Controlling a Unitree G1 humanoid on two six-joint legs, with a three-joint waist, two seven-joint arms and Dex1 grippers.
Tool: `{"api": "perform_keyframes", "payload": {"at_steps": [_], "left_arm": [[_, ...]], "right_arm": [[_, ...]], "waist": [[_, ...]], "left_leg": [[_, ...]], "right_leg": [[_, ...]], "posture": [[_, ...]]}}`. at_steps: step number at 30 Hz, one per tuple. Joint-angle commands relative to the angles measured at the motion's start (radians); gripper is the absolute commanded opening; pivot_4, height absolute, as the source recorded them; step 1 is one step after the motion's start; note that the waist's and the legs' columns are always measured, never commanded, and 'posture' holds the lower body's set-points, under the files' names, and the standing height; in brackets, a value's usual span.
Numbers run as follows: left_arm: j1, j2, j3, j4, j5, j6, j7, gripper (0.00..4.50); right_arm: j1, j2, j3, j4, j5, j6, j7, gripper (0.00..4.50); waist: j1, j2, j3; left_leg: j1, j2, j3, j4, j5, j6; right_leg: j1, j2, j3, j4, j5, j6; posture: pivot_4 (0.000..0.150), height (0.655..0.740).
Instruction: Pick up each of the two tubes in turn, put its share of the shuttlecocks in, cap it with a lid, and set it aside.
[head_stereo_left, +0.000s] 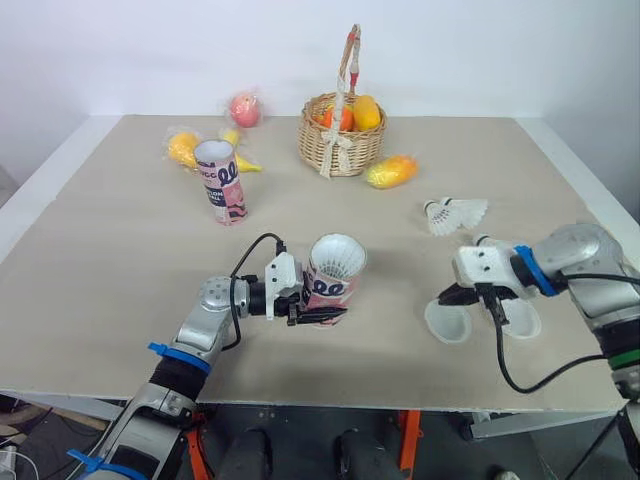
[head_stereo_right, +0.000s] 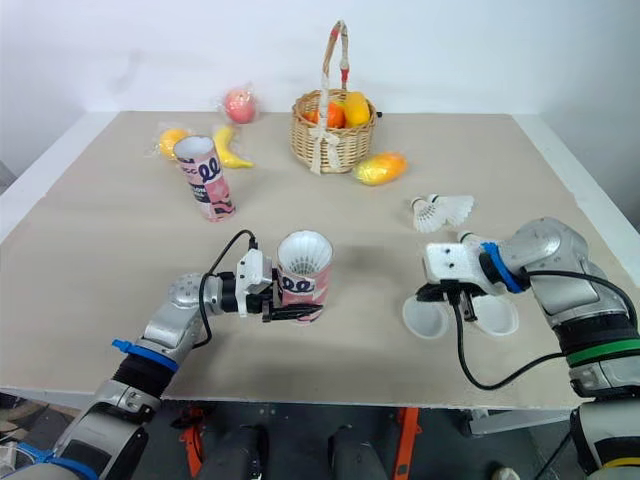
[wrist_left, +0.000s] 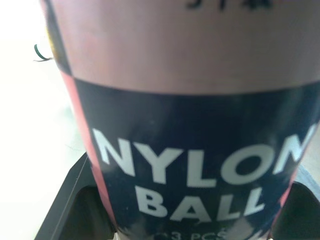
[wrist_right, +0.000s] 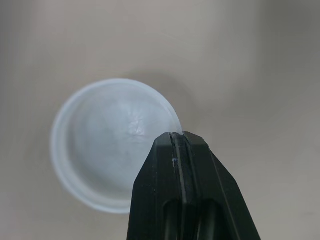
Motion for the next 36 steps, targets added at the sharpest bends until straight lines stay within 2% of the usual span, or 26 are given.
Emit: {"api": "perform_keyframes", "payload": {"at_steps": [1,8,12,19,25,29,36], "left_arm": [[-0.004,-0.004,-0.026,0.019,0.027,-0.008,0.000,2.87],[-0.019,-0.016,-0.030,0.043,0.031,-0.012,-0.002,2.87],[-0.028,-0.005,-0.030,0.057,0.035,-0.017,-0.014,2.87],[-0.034,0.008,-0.025,0.070,0.038,-0.029,-0.023,2.87],[-0.025,0.015,-0.022,0.060,0.036,-0.026,-0.019,2.87],[-0.013,0.020,-0.019,0.048,0.036,-0.023,-0.012,2.87],[-0.001,0.028,-0.016,0.044,0.035,-0.024,-0.012,2.87]], "right_arm": [[-0.095,0.006,-0.099,-0.130,0.153,0.100,0.047,0.06],[-0.263,0.054,-0.121,-0.223,0.278,0.203,0.046,0.06],[-0.403,0.149,-0.090,-0.205,0.311,0.241,0.047,0.06],[-0.499,0.272,0.068,-0.202,0.200,0.145,0.063,0.06],[-0.528,0.331,0.172,-0.147,0.059,-0.027,0.040,0.06],[-0.531,0.321,0.191,-0.129,-0.001,-0.138,0.044,0.06],[-0.535,0.285,0.181,-0.192,0.017,-0.202,0.091,0.06]], "waist": [[0.000,0.000,0.000],[0.004,-0.001,0.000],[0.001,0.000,0.000],[0.001,0.000,0.000],[0.001,0.000,0.000],[0.001,0.000,0.000],[0.001,0.000,0.000]], "left_leg": [[0.000,0.000,0.000,0.000,0.000,0.000],[-0.001,0.000,-0.002,0.000,0.000,0.000],[-0.001,0.000,0.000,0.000,0.000,0.000],[-0.001,0.001,-0.001,-0.001,0.000,0.000],[-0.002,0.001,-0.001,0.000,0.000,0.000],[-0.002,0.001,-0.001,0.000,0.000,0.000],[-0.002,0.002,-0.001,-0.001,0.000,0.000]], "right_leg": [[0.000,0.000,0.000,0.000,0.000,0.000],[0.001,-0.001,-0.002,-0.001,0.000,0.000],[0.000,-0.001,0.000,-0.001,0.001,-0.001],[-0.001,0.001,-0.001,-0.001,0.002,-0.004],[-0.003,0.001,-0.002,0.000,0.002,-0.005],[-0.003,0.001,-0.002,0.000,0.002,-0.005],[-0.002,0.002,-0.002,0.000,0.003,-0.006]], "posture": [[0.150,0.7400],[0.150,0.7400],[0.150,0.7400],[0.150,0.7400],[0.150,0.7400],[0.150,0.7400],[0.150,0.7400]]}}
